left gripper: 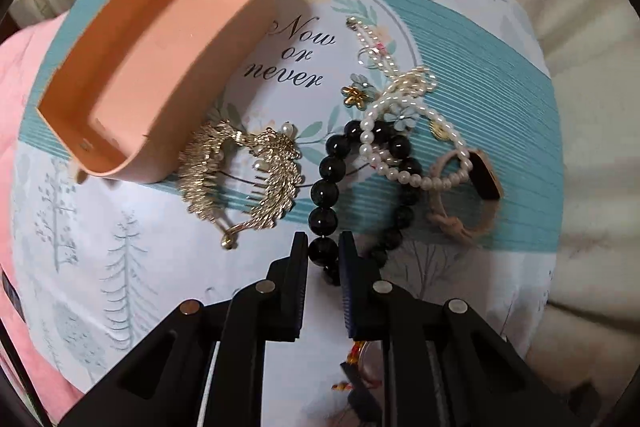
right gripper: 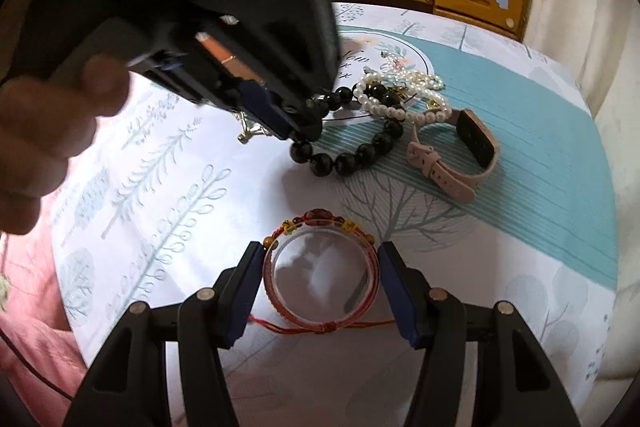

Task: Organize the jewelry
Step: 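Carry both bracelets into the pink tray and open both tools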

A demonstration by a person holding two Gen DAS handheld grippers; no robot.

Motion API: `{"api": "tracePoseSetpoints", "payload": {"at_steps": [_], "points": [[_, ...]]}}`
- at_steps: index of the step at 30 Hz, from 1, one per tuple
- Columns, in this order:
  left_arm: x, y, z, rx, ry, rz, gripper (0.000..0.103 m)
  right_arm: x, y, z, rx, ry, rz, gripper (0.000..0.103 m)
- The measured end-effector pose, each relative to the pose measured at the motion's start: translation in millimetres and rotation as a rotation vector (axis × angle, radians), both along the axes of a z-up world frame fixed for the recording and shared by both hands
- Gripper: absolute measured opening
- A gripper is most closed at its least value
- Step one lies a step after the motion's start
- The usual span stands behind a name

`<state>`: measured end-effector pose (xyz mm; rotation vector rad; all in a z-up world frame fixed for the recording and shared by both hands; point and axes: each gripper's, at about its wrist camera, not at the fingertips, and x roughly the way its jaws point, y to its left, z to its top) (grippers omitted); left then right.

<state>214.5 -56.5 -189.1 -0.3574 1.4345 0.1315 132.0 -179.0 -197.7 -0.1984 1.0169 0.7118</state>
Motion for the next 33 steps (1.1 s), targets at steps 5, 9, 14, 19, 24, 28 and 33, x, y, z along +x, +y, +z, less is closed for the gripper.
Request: {"api": "tracePoseSetpoints", "payload": {"at_steps": [5, 9, 14, 19, 24, 28, 33], "points": [[-14, 11, 27, -0.019, -0.023, -0.028, 0.013, -5, 3, 9, 0.054, 0.028, -0.022, 0.059], [-19, 19, 58, -0.029, -0.069, -0.048, 0.013, -5, 8, 22, 0.128, 0.042, -0.046, 0.059], [-27, 40, 100, -0.044, -0.123, -0.084, 0.013, -5, 24, 42, 0.219, 0.045, -0.056, 0.059], [-23, 59, 138, -0.007, -0.195, -0.12, 0.013, -3, 50, 61, 0.286, 0.028, -0.047, 0.059], [-17, 89, 158, 0.015, -0.249, -0.157, 0.013, 1, 86, 72, 0.304, -0.024, -0.044, 0.059], [-6, 111, 166, 0.046, -0.306, -0.189, 0.013, 10, 110, 78, 0.306, -0.07, -0.079, 0.059], [13, 134, 154, 0.069, -0.32, -0.229, 0.013, 30, 140, 82, 0.275, -0.133, -0.145, 0.059]]}}
